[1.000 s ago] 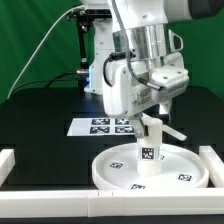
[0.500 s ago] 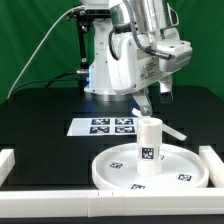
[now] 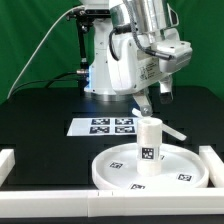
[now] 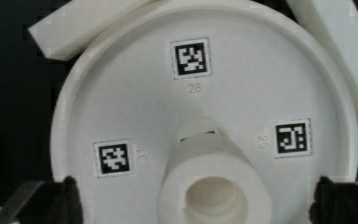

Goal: Assemble round table

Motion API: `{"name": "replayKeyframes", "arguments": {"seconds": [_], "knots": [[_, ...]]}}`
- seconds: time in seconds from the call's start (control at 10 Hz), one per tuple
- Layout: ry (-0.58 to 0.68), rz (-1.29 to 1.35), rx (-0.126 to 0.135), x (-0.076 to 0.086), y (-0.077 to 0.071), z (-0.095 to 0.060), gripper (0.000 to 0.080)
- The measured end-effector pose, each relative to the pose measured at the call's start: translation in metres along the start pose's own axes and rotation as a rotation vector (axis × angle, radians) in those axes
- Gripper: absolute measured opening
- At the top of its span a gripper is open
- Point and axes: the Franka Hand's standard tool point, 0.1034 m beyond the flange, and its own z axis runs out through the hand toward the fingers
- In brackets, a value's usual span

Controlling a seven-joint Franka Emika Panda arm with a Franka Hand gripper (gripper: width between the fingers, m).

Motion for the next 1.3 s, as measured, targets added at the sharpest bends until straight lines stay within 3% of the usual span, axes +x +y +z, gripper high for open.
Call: {"name": "replayKeyframes", "arguments": {"seconds": [0.2,0.3,0.7,1.0,1.1,1.3], "knots": [[-0.001,-0.026,-0.005,0.0,0.001,-0.001,0.0649],[-0.013,-0.106,-0.039,-0.003,0.007,-0.005,0.0649],[-0.033,-0.336,-0.134,-0.017,0.045,-0.011,0.0649],[-0.043,-0.544,-0.127,-0.014,0.043,-0.01,0.0649],[-0.035,-0.656,-0.14,-0.013,0.047,-0.008,0.0649],[0.009,-0.939,-0.194,-0.01,0.066,0.001,0.0649]]}}
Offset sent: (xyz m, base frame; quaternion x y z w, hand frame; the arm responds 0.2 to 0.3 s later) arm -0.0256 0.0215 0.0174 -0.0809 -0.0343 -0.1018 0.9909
